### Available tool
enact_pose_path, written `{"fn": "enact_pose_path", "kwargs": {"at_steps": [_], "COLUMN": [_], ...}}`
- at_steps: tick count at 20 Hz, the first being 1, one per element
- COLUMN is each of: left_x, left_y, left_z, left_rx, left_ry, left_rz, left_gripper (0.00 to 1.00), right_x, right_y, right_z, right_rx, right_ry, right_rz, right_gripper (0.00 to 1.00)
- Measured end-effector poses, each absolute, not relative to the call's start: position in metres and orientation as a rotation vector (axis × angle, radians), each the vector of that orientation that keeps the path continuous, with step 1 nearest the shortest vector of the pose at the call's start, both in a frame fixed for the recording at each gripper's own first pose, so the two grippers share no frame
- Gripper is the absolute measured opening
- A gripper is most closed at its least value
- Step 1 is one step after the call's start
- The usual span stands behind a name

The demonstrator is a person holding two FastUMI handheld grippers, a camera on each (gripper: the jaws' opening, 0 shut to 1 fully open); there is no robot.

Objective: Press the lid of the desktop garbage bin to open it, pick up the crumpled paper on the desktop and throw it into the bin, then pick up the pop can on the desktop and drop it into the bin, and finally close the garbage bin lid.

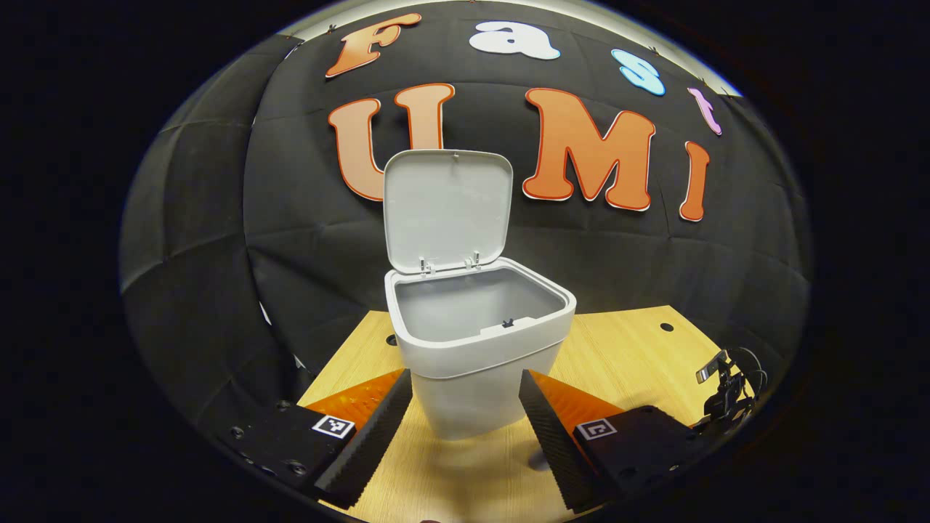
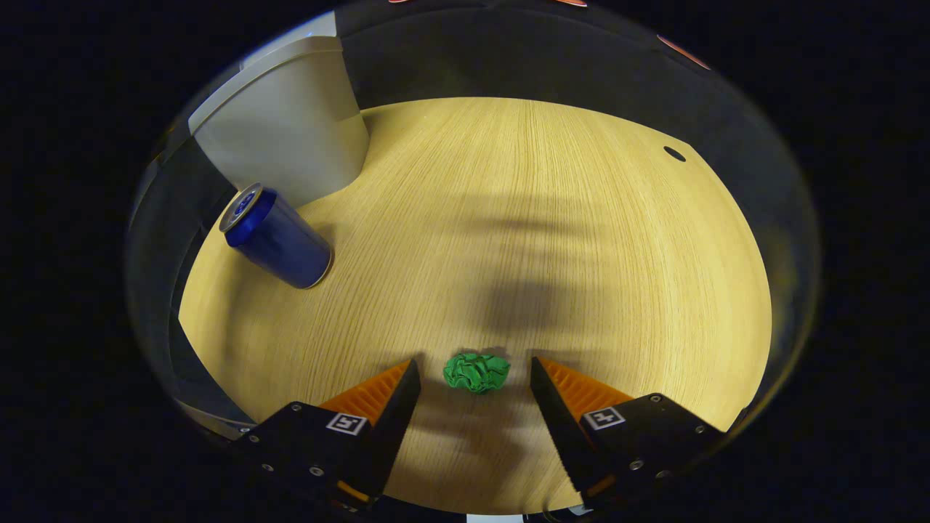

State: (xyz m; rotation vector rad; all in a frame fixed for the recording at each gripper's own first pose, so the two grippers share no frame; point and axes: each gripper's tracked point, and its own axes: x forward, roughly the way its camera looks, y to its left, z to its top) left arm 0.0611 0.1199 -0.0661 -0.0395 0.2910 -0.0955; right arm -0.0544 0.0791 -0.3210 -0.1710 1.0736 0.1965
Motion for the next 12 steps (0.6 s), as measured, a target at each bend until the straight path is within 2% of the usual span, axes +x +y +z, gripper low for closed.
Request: {"fn": "enact_pose_path", "kwargs": {"at_steps": [1, 6, 7, 8, 9, 12], "left_x": [0.0619, 0.0600, 0.0606, 0.0608, 0.0601, 0.0588], "left_y": [0.1212, 0.1228, 0.1230, 0.1232, 0.1237, 0.1229], "left_z": [-0.0663, -0.0707, -0.0711, -0.0720, -0.0718, -0.0733], "left_rx": [-0.041, -0.042, -0.039, -0.035, -0.032, -0.039], "left_ry": [0.293, 0.304, 0.304, 0.307, 0.309, 0.315], "left_rz": [-0.094, -0.090, -0.089, -0.087, -0.085, -0.085], "left_gripper": [0.94, 0.95, 0.94, 0.95, 0.94, 0.95], "right_x": [-0.0544, -0.0544, -0.0551, -0.0574, -0.0570, -0.0530], "right_y": [0.0803, 0.0808, 0.0820, 0.0825, 0.0812, 0.0741], "right_z": [-0.3211, -0.3239, -0.3256, -0.3264, -0.3238, -0.3194], "right_rx": [-0.174, -0.197, -0.197, -0.203, -0.216, -0.240], "right_ry": [1.072, 1.082, 1.090, 1.106, 1.114, 1.093], "right_rz": [0.200, 0.198, 0.200, 0.207, 0.206, 0.213], "right_gripper": [0.88, 0.66, 0.53, 0.53, 0.49, 0.21]}}
